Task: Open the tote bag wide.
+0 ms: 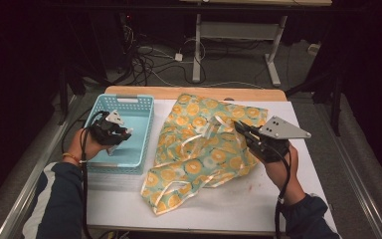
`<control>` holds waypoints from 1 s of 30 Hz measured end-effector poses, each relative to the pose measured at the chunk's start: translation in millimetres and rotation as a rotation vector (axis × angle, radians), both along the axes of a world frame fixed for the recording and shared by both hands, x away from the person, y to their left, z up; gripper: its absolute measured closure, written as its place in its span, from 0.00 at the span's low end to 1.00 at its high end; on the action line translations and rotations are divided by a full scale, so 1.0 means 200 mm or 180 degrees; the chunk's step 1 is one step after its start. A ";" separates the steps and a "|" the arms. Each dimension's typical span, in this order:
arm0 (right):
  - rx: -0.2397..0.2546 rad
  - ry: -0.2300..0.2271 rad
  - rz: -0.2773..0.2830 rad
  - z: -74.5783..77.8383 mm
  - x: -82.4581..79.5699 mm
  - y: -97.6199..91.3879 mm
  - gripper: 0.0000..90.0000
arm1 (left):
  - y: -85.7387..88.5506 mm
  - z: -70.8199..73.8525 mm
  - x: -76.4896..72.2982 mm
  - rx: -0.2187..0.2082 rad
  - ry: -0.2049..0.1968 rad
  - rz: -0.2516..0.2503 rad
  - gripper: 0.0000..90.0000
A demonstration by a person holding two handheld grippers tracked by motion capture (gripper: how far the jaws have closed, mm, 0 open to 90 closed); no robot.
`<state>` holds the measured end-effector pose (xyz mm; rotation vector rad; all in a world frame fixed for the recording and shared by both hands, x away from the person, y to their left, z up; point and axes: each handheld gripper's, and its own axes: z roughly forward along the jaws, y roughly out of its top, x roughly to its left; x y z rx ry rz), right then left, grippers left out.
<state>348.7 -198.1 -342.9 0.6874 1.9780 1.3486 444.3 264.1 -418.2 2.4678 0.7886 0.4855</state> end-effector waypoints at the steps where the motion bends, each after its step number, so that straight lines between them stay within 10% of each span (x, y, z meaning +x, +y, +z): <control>1: 0.0006 0.0000 0.0003 0.00 0.00 0.00 0.99 | 0.00 0.01 -0.02 -0.0050 -0.0092 0.0004 0.76; 16: 0.0048 -0.0082 -0.0044 0.04 -0.03 0.05 0.99 | -0.11 0.19 -0.26 -0.0660 -0.0892 -0.0201 0.76; 23: 0.0062 -0.0092 -0.0047 0.04 -0.03 0.06 0.99 | -0.19 0.25 -0.37 -0.1146 -0.1067 -0.0369 0.76; 30: 0.0090 -0.0124 -0.0073 0.04 -0.04 0.06 0.99 | -0.30 0.33 -0.50 -0.1261 -0.1287 -0.0602 0.76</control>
